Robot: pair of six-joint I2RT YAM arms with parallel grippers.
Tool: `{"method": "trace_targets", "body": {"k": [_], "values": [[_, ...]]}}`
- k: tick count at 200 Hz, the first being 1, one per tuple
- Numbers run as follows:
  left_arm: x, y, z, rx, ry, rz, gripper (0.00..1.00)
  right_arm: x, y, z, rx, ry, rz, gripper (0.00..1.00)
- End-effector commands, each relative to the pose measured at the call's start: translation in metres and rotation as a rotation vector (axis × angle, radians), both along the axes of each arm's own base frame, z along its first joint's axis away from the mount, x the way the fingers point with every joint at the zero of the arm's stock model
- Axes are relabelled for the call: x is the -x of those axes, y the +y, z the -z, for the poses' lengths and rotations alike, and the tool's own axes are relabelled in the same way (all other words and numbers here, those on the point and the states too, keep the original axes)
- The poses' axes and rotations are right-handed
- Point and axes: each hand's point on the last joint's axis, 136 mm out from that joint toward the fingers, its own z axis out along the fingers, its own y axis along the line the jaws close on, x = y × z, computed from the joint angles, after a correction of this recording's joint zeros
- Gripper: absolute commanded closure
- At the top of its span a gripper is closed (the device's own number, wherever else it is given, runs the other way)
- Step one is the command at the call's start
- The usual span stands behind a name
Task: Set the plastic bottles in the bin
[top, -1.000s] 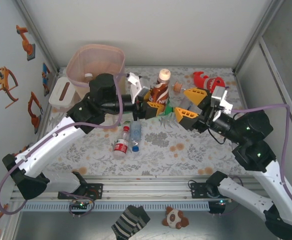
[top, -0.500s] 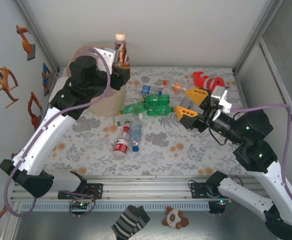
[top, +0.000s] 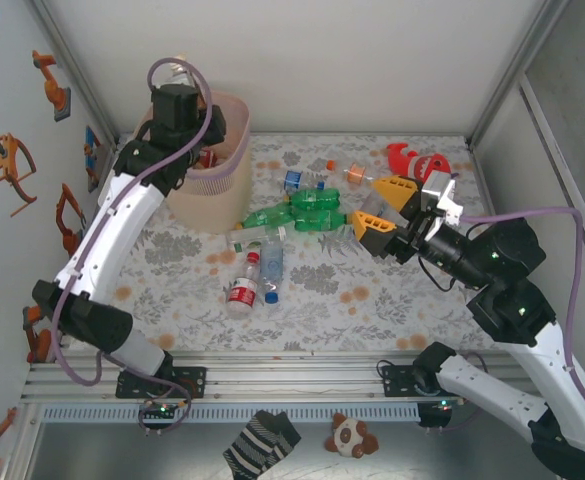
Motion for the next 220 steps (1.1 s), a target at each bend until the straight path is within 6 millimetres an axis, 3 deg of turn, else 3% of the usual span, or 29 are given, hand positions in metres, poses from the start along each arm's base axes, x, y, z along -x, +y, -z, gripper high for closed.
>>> {"method": "trace_targets", "body": {"k": [1, 43, 90, 125, 187, 220], "values": [[-0.002, 0.028, 0.006, 0.029, 0.042, -0.209, 0.73, 0.001, -0.003, -0.01, -0.018, -0.001, 0.012, 0.33], [-0.013, 0.05, 0.022, 0.052, 0.106, -0.412, 0.77, 0.002, -0.004, -0.008, -0.014, 0.009, 0.012, 0.33], [-0.023, 0.068, 0.056, 0.063, 0.244, -0.587, 0.8, 0.004, -0.008, -0.003, -0.01, 0.016, 0.022, 0.33], [-0.033, 0.073, 0.084, 0.057, 0.295, -0.667, 0.8, 0.007, -0.012, -0.001, -0.006, 0.016, 0.032, 0.33], [-0.031, 0.071, 0.147, 0.127, 0.439, -0.799, 0.79, 0.012, -0.018, -0.001, 0.0, 0.013, 0.04, 0.33], [-0.028, 0.071, 0.166, 0.172, 0.475, -0.86, 0.68, 0.014, -0.02, -0.001, -0.001, 0.019, 0.038, 0.33]]}}
